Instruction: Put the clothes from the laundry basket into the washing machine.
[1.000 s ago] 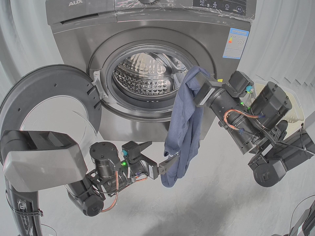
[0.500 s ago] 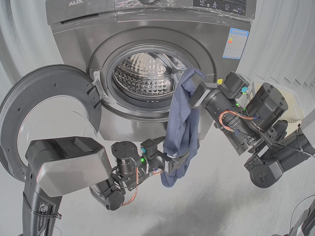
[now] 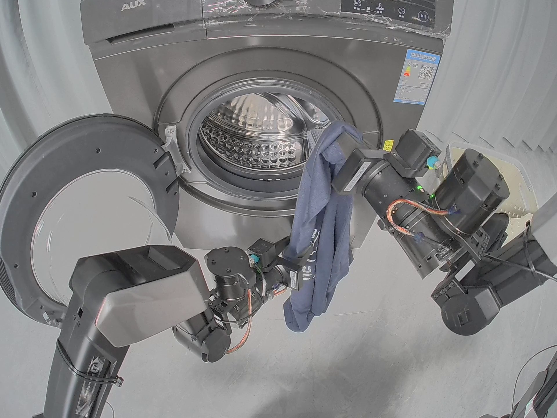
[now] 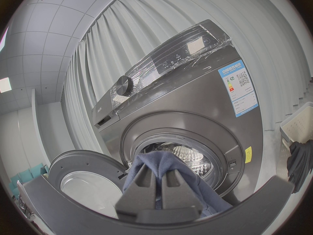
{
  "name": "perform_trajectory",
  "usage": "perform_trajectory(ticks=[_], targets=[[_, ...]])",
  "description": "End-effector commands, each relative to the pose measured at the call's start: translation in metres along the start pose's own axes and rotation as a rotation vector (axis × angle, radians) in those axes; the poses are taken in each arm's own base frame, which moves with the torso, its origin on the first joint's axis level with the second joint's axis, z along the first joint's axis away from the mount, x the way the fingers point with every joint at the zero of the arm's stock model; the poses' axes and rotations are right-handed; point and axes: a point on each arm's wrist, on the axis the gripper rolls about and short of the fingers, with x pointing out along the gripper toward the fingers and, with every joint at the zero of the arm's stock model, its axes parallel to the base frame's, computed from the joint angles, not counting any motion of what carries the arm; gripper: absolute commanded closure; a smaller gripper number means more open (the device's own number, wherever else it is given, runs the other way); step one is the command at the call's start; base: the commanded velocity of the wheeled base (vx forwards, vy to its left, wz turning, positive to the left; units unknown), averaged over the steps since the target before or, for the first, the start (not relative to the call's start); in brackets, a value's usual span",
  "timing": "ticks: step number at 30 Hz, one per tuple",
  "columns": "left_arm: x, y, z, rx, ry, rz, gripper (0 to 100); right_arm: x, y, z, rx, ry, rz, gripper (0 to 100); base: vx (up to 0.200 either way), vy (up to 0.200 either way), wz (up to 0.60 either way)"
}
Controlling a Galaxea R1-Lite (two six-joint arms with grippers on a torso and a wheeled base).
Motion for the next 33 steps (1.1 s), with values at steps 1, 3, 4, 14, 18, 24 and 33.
perform_trajectory(ticks=[1,3,4,14,18,24,33], targets=[[-0.001,0.007,0.000,-0.001,0.001,0.017,100,-0.001,-0.001,-0.001,-0.001,0.003,-0.001,100,0.000,0.000,0.00],[-0.003,0.010,0.013,-0.003,-0.023,0.023,100,-0.003,-0.002,-0.004,-0.005,0.017,-0.005,100,0.000,0.000,0.00],[-0.005,0.011,0.020,-0.004,-0.034,0.025,100,-0.004,-0.003,-0.005,-0.006,0.021,-0.006,100,0.000,0.000,0.00],[-0.068,0.003,0.085,0.007,-0.028,-0.072,100,-0.009,-0.012,-0.026,-0.025,0.096,-0.014,100,0.000,0.000,0.00],[-0.100,0.005,0.110,-0.002,-0.038,-0.135,100,-0.003,-0.029,-0.052,-0.018,0.155,-0.031,100,0.000,0.000,0.00],[-0.106,0.009,0.129,0.004,-0.095,-0.134,100,-0.001,-0.043,-0.078,-0.032,0.207,-0.061,0,0.000,0.000,0.00],[-0.096,0.014,0.147,-0.008,-0.176,-0.106,100,-0.051,-0.038,-0.122,-0.120,0.416,-0.020,0,0.000,0.000,0.00]])
